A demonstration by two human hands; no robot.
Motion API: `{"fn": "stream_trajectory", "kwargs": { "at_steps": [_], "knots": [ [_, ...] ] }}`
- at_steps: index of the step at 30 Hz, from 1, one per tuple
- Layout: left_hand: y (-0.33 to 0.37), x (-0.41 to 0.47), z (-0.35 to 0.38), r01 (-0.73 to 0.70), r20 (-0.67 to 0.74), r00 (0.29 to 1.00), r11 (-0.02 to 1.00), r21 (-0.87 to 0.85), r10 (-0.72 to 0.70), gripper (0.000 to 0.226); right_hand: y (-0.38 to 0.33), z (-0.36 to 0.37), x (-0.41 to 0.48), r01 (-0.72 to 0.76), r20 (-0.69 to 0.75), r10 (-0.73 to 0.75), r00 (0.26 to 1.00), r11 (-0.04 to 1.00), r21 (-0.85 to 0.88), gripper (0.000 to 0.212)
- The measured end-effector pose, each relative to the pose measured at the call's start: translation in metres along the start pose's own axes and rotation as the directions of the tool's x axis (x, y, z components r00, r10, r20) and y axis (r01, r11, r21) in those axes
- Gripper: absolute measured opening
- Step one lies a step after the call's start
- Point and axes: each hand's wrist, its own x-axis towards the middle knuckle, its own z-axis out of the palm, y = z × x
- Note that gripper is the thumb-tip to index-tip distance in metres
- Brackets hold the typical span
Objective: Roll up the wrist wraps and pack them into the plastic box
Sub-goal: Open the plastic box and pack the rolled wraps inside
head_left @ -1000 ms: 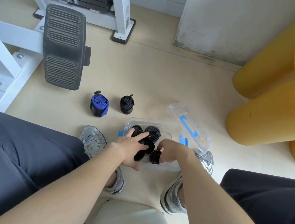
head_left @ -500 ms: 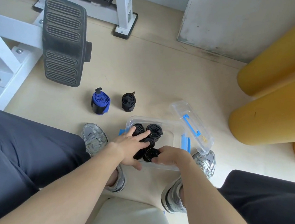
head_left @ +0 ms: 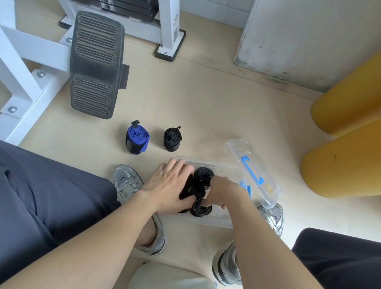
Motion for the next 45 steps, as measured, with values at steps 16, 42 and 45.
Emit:
{"fn": "stream_trajectory", "kwargs": {
  "at_steps": [16, 42, 45],
  "knots": [
    [-0.055, 0.084, -0.025, 0.334, 0.062, 0.941, 0.942, -0.038, -0.331, 0.052, 0.022, 0.001, 0.024, 0.207, -0.294, -0.019, 0.956, 0.753, 0.625, 0.016],
    [0.032, 0.08, -0.087, 0.267, -0.163, 0.935, 0.927, -0.265, -0.316, 0.02, -0.002, -0.033, -0.005, 0.527, -0.686, -0.198, 0.7, 0.792, 0.309, 0.058],
    [0.036, 0.072, -0.087, 0.207, -0.045, 0.967, 0.88, -0.428, -0.25, 0.016, 0.006, -0.036, -0.015, 0.489, -0.636, -0.215, 0.741, 0.822, 0.292, 0.043]
  ]
}}
